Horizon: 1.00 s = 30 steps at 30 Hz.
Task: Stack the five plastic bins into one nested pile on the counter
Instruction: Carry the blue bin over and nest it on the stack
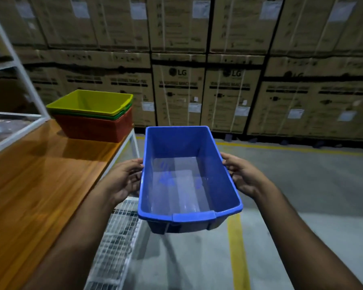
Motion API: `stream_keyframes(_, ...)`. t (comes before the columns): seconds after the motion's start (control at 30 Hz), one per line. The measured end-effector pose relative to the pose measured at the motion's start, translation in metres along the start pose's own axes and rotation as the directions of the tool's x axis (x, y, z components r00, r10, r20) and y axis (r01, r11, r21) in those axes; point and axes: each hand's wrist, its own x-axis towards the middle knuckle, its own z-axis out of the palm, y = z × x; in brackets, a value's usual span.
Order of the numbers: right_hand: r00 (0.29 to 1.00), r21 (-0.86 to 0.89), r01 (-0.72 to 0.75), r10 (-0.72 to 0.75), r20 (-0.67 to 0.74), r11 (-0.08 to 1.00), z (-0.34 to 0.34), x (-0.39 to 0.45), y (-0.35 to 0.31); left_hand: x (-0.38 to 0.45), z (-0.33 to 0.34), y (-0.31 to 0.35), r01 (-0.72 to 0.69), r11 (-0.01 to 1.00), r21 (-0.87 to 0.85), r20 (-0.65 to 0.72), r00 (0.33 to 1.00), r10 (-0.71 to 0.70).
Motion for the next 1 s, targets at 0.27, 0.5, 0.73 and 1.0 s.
stream_keyframes(0.27,0.997,0.071,0.058,-0.054,-0.053,0.996,-0.037,0.119,-0.070,0.150,0.047,0.064,0.001,1.000,0.029,0.023,1.000,-0.002)
stream_keyframes(0.5,0.995,0.009,0.100,-0.100,-0.016,0.995,-0.066,0.244,-0.136,0.259,0.079,0.108,-0.032,0.999,-0.024,-0.036,0.999,0.031)
stream_keyframes(0.73,0.964,-0.089,0.133,-0.108,0.243,0.987,-0.054,0.382,-0.224,0.317,0.088,0.176,-0.165,0.974,-0.153,-0.170,0.976,0.139)
stream_keyframes(1.0,0.820,-0.021,0.032,-0.014,0.572,0.999,0.059,0.495,-0.285,0.310,0.044,0.250,-0.395,0.909,-0.130,-0.445,0.843,0.303)
